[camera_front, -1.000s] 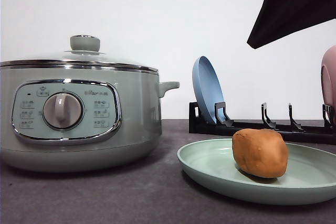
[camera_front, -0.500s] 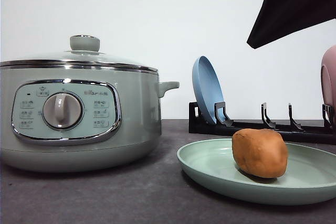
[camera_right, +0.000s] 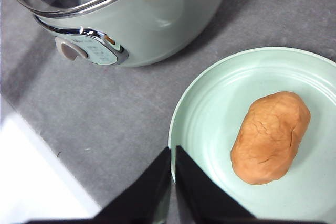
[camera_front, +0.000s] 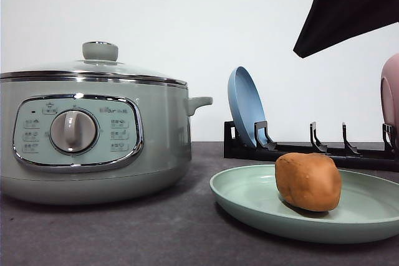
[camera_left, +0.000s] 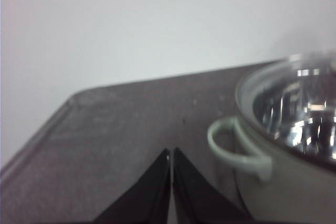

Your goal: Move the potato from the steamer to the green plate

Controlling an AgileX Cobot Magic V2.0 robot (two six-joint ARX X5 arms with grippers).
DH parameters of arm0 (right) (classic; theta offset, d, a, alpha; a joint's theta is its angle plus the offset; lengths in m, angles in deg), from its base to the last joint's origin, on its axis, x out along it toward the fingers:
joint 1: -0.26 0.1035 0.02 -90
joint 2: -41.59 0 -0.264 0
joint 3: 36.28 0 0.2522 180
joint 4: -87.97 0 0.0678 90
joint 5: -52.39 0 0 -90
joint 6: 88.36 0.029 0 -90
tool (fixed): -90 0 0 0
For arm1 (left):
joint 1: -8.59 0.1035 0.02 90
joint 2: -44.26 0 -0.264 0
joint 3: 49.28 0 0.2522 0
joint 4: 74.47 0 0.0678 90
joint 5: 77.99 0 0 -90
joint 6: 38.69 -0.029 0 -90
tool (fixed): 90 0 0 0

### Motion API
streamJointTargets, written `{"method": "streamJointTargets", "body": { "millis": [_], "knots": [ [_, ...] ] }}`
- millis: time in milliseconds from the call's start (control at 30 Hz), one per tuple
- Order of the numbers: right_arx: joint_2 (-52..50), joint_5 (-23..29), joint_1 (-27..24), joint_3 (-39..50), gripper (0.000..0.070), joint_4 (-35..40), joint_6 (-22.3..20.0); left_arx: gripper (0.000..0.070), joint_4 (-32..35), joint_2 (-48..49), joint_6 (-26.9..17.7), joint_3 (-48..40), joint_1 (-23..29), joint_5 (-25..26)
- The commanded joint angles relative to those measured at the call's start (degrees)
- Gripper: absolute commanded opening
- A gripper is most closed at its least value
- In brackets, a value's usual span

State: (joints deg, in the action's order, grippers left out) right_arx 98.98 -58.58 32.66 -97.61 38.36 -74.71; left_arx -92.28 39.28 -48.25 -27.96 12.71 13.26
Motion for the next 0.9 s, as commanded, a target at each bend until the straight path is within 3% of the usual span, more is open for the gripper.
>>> {"method": "streamJointTargets", "body": {
  "millis": [0, 400, 600, 867],
  "knots": [
    [0.46, -0.02, 0.35, -0.87, 0.0, 0.26, -0.63, 0.0, 0.77, 0.89, 1.05, -1.14, 0.11, -0.39],
    [0.46, -0.02, 0.35, -0.87, 0.0, 0.26, -0.63, 0.0, -2.57, 4.82, 1.88, -6.77, 0.11, -0.43],
    [0.46, -0.02, 0.35, -0.87, 0.0, 0.26, -0.63, 0.0, -6.7, 4.82, 1.7, -6.89, 0.11, -0.42],
    [0.46, -0.02, 0.35, -0.87, 0.0, 0.26, -0.65, 0.0, -6.75, 4.82, 3.43, -6.89, 0.11, -0.42]
  ]
}}
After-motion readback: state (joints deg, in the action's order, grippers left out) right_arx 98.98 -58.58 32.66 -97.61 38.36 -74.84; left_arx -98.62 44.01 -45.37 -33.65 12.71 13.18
